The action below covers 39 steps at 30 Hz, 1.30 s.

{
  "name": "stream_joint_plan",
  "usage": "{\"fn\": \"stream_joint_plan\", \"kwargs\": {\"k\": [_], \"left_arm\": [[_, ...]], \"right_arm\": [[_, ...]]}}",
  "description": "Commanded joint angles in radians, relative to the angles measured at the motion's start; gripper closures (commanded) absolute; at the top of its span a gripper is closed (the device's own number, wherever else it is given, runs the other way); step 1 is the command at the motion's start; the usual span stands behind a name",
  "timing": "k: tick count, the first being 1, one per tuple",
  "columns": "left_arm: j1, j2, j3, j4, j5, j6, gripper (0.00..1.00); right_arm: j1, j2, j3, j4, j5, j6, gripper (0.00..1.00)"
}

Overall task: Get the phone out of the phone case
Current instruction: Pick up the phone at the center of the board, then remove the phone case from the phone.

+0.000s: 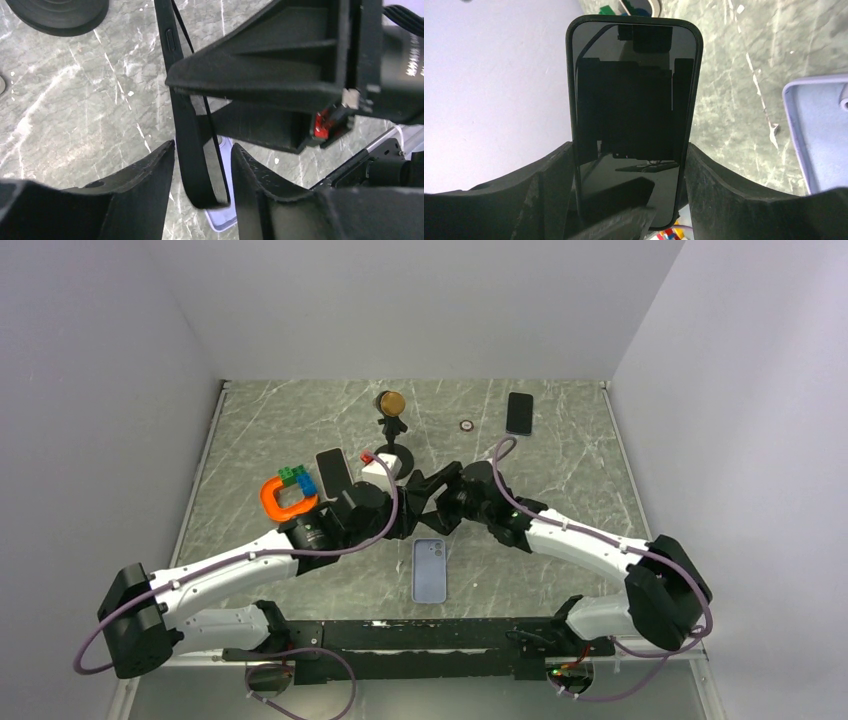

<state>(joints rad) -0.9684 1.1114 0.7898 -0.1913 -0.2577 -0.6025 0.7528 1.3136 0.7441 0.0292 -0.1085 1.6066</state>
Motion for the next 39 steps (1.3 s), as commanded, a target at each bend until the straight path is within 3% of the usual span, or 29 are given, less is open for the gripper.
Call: {"fn": "stream_joint_plan", "kwargs": {"k": [1,2,5,6,8,9,10,18,20,22,28,31,35,39], "left_arm": [[0.003,0.010,0.032,0.022,-0.042,-0.003,0.56],[0.003,0.009,0.031,0.018,-0.044,-0.002,0.62],[0.003,-0.006,0.025,0.008,-0.044,0.002,0.94],[0.003,-0.014,0.022,0.009,-0.041,0.006,0.99],[0.007,-0.035,0.012,0.021,-0.014,0.026,1.00],[0.017,-0.049,0.008,0.026,0.019,0.039,1.00],[0.035,-0.058,0.003,0.026,0.066,0.049,1.00],[0.243,-0.088,0.030,-0.089,0.669,0.257,1.00],[0.252,-0.091,0.057,-0.148,0.776,0.334,1.00],[0.253,-0.097,0.079,-0.194,0.884,0.404,1.00],[0.253,-0.109,0.115,-0.277,1.038,0.511,1.00],[0.254,-0.113,0.128,-0.301,1.056,0.529,1.00],[0.256,-0.103,0.142,-0.321,1.088,0.551,1.00],[0.259,-0.090,0.158,-0.346,1.095,0.577,1.00]], "right_arm": [[0.044,-0.074,0.015,0.089,0.076,0.076,1.00],[0.051,-0.086,0.014,0.082,0.090,0.077,1.00],[0.054,-0.105,-0.002,0.099,0.106,0.049,0.98],[0.055,-0.111,-0.010,0.117,0.103,0.016,0.81],[0.052,-0.128,-0.035,0.183,0.106,-0.124,0.23],[0.049,-0.142,-0.034,0.156,0.120,-0.260,0.03],[0.048,-0.152,-0.020,0.092,0.147,-0.361,0.01],[-0.048,-0.208,0.147,-0.353,0.069,-1.161,0.00],[-0.084,-0.221,0.168,-0.402,-0.035,-1.268,0.02],[-0.114,-0.211,0.189,-0.425,-0.236,-1.354,0.05],[-0.116,-0.127,0.200,-0.370,-0.669,-1.425,0.13],[-0.114,-0.090,0.191,-0.326,-0.837,-1.418,0.25],[-0.115,-0.054,0.174,-0.282,-0.921,-1.395,0.41],[-0.117,-0.069,0.157,-0.249,-0.952,-1.376,0.36]]}}
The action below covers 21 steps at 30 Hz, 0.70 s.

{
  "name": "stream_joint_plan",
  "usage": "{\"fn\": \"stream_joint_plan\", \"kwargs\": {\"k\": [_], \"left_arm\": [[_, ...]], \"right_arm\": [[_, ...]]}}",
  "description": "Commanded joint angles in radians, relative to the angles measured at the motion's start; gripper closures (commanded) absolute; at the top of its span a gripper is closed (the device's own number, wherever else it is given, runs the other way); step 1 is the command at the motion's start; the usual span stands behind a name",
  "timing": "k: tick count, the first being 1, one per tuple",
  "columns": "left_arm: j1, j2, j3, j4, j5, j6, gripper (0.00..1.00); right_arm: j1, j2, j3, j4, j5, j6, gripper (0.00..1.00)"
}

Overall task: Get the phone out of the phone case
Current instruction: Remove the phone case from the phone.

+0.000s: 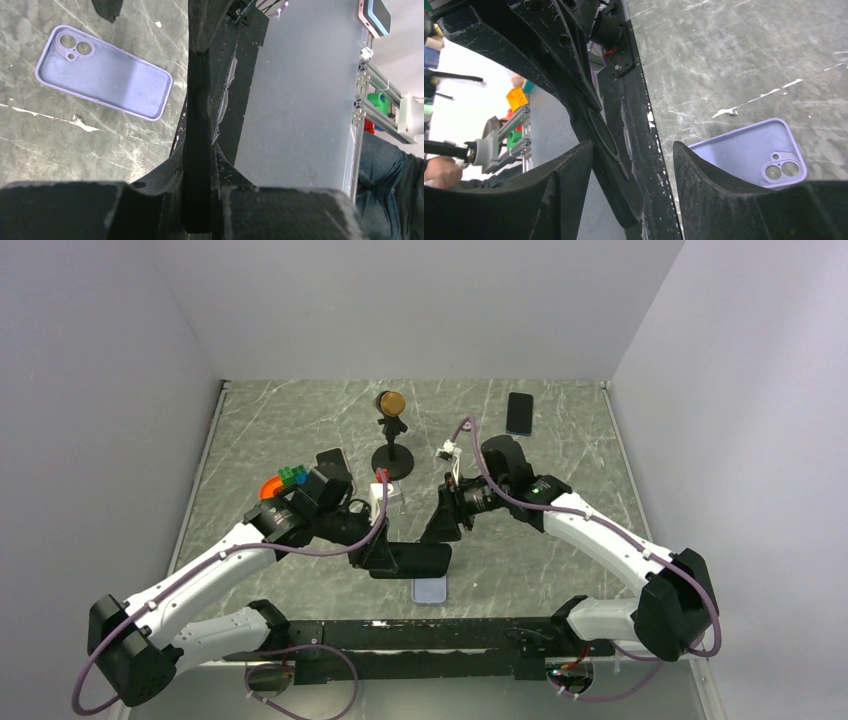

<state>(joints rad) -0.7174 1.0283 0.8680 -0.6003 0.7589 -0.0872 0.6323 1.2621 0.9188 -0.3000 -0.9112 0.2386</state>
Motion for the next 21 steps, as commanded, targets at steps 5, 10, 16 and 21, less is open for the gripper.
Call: {"fn": "stream_joint_plan", "kwargs": {"k": [5,10,16,21], "left_arm": [[0.021,0.011,0.089,0.044,0.104,0.075,1.00],[0.033,0.021,0.097,0.049,0.109,0.075,1.00],[0.048,0.037,0.102,0.052,0.124,0.105,1.00],[0.052,0.032,0.110,0.056,0.143,0.105,1.00]], "right_arm": [[0.009,-0.041,-0.066,0.177,-0.191,0.049,0.32],[0.046,-0.034,-0.095,0.251,-0.199,0.098,0.33],[0.072,-0.050,-0.140,0.399,-0.212,0.206,0.38],[0.097,-0.029,-0.148,0.412,-0.174,0.204,0.70]]}}
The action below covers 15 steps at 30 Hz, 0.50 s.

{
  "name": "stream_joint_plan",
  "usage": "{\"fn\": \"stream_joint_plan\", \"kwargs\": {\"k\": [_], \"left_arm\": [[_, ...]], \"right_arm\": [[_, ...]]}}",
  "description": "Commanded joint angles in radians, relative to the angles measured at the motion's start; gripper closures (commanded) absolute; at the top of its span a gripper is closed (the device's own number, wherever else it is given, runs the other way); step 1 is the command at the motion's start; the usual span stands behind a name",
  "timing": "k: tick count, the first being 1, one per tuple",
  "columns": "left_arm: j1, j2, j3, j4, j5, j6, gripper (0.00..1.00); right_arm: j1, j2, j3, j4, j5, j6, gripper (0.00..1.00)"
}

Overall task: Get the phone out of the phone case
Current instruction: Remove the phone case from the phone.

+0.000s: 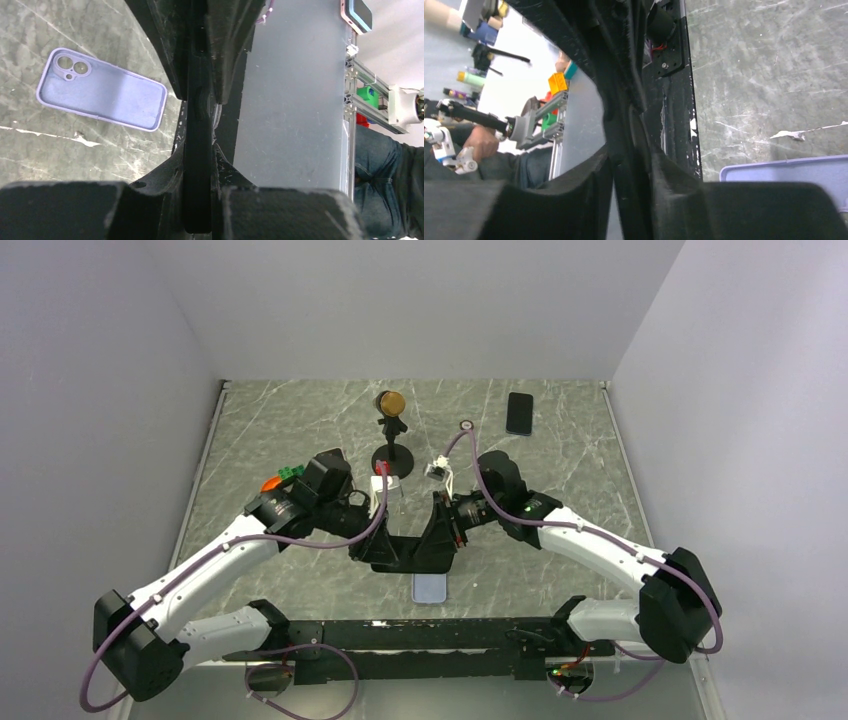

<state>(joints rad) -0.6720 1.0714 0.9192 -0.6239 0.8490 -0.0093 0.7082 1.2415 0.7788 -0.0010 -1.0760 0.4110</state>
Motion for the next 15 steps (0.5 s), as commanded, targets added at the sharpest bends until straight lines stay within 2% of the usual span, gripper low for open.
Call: {"fn": "stream_joint_plan", "kwargs": {"k": [1,3,5,7,10,12,15], "left_arm": [[0.008,-0.013,0.065,0.072,0.042,0.025,1.00],[0.015,-0.023,0.062,0.085,0.005,-0.017,0.97],[0.032,-0.045,0.043,0.126,-0.047,-0.088,0.85],[0.062,-0.075,0.002,0.189,-0.076,-0.168,0.79],[0.101,-0.142,-0.072,0.307,-0.132,-0.322,0.54],[0.115,-0.194,-0.119,0.368,-0.210,-0.413,0.30],[0.123,-0.273,-0.170,0.425,-0.353,-0.519,0.15]], "right_arm": [[0.022,-0.008,-0.008,0.123,-0.007,0.039,0.79],[0.025,-0.011,-0.013,0.146,0.019,0.056,0.99],[0.026,-0.032,-0.036,0.189,0.088,0.094,1.00],[0.025,-0.058,-0.074,0.257,0.187,0.146,1.00],[0.025,-0.090,-0.146,0.404,0.317,0.280,1.00],[0.024,-0.084,-0.198,0.554,0.361,0.420,1.00],[0.026,-0.063,-0.282,0.804,0.417,0.590,1.00]]}}
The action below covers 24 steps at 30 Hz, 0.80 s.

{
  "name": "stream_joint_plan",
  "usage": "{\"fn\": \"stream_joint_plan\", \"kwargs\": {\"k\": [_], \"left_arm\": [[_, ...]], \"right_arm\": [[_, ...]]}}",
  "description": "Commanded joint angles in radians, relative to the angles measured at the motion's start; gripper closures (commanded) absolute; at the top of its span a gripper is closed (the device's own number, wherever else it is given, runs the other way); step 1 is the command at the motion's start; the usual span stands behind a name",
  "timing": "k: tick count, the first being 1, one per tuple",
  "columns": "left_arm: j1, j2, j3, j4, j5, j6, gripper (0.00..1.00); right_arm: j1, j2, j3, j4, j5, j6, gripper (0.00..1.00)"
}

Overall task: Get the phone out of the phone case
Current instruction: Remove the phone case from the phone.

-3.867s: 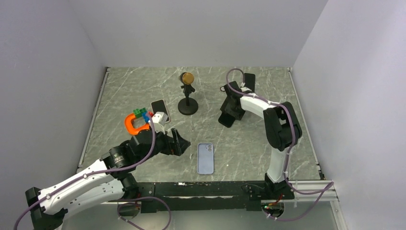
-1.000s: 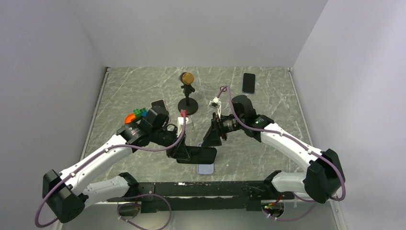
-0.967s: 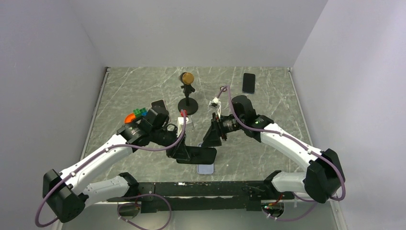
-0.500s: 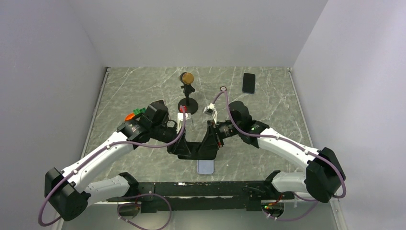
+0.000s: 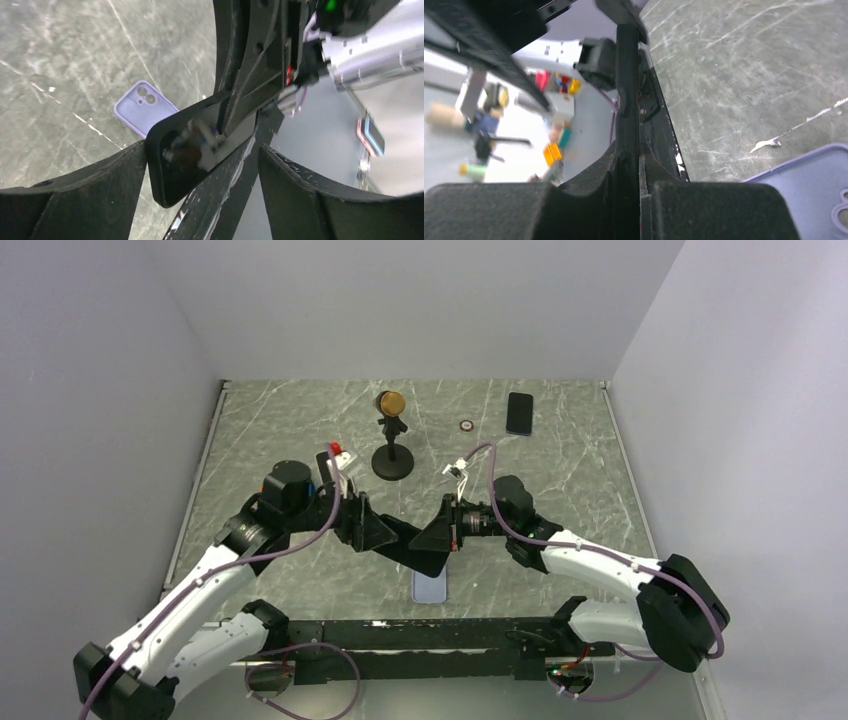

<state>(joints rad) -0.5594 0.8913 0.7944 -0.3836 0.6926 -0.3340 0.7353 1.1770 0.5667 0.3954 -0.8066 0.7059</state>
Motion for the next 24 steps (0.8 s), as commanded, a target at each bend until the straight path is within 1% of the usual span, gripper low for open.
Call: {"fn": "stream_joint_plan", "kwargs": {"k": [1,2,4,9,11,13,14,16,18,20,24], "left_arm": [[0.011,-0.111,-0.048,0.165,-0.254,-0.228,0.07],[0.012,-0.128,-0.047,0.141,-0.324,-0.257,0.03],[0.012,-0.163,-0.057,0.114,-0.428,-0.319,0.01],[0.014,-0.231,-0.101,0.112,-0.580,-0.462,0.01],[0.014,-0.253,-0.129,0.135,-0.610,-0.508,0.01],[0.014,-0.268,-0.182,0.222,-0.586,-0.550,0.01],[0.016,-0.269,-0.211,0.278,-0.549,-0.578,0.01],[0.017,-0.253,-0.271,0.447,-0.478,-0.643,0.02],[0.018,-0.221,-0.328,0.603,-0.407,-0.693,0.04],[0.017,-0.184,-0.362,0.724,-0.356,-0.714,0.06],[0.017,-0.125,-0.370,0.796,-0.315,-0.717,0.09]], "right_arm": [[-0.002,0.001,-0.089,0.451,0.171,0.324,1.00],[-0.002,-0.002,-0.096,0.459,0.192,0.335,1.00],[-0.001,-0.023,-0.093,0.416,0.241,0.327,1.00],[-0.002,-0.098,-0.095,0.351,0.358,0.351,1.00],[-0.002,-0.114,-0.105,0.356,0.391,0.375,1.00],[-0.002,-0.126,-0.110,0.349,0.430,0.391,1.00],[-0.003,-0.127,-0.110,0.344,0.437,0.397,1.00],[-0.002,-0.118,-0.104,0.353,0.436,0.412,1.00],[-0.004,-0.104,-0.111,0.396,0.431,0.440,1.00],[-0.003,-0.086,-0.119,0.440,0.424,0.474,1.00],[-0.001,-0.052,-0.131,0.514,0.413,0.520,1.00]]}}
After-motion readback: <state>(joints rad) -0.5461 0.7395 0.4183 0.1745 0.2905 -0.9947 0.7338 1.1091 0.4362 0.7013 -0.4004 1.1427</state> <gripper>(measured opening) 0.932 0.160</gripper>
